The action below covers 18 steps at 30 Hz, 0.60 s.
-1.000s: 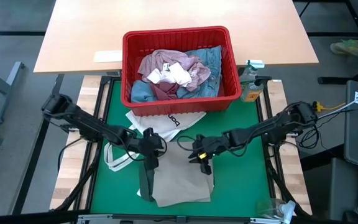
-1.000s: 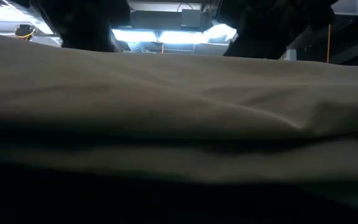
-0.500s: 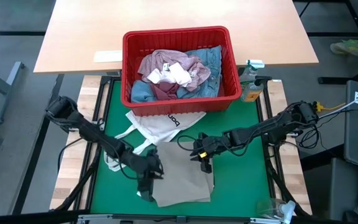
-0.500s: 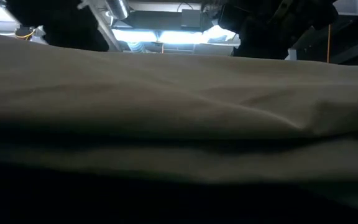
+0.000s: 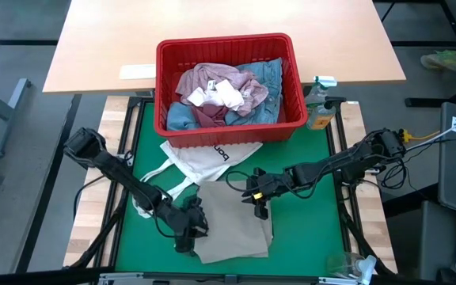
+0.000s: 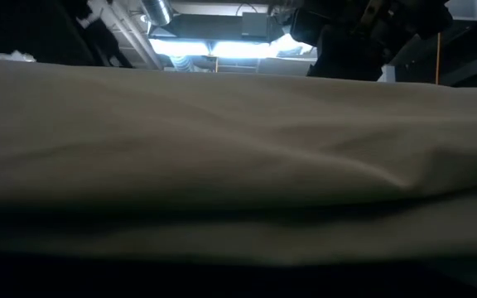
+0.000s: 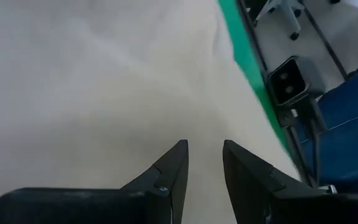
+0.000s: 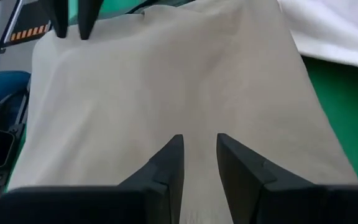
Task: Fold laundry
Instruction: Fold the grey shorts, then fold the pink panty
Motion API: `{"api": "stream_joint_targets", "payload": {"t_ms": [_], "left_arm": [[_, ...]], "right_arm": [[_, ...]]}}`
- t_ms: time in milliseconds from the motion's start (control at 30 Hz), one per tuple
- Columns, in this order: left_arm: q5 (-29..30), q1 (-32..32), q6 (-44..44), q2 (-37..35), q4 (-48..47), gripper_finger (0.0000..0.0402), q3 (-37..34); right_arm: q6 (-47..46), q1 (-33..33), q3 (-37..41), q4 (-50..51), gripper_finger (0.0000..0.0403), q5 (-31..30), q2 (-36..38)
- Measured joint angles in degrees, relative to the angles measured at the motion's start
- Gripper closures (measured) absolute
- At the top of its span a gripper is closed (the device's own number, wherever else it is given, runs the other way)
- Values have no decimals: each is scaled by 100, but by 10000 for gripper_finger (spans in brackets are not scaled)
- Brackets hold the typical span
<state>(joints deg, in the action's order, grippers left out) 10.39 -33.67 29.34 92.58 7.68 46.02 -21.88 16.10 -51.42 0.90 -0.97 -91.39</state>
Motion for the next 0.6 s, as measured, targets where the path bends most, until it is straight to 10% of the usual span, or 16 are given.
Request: {"api": "stream_joint_targets", "payload": {"t_ms": [600], "left_arm": [[551, 596, -990, -1781, -276, 305, 0]], "right_arm": [[1636, -937, -2206, 382, 307, -340, 7]]}}
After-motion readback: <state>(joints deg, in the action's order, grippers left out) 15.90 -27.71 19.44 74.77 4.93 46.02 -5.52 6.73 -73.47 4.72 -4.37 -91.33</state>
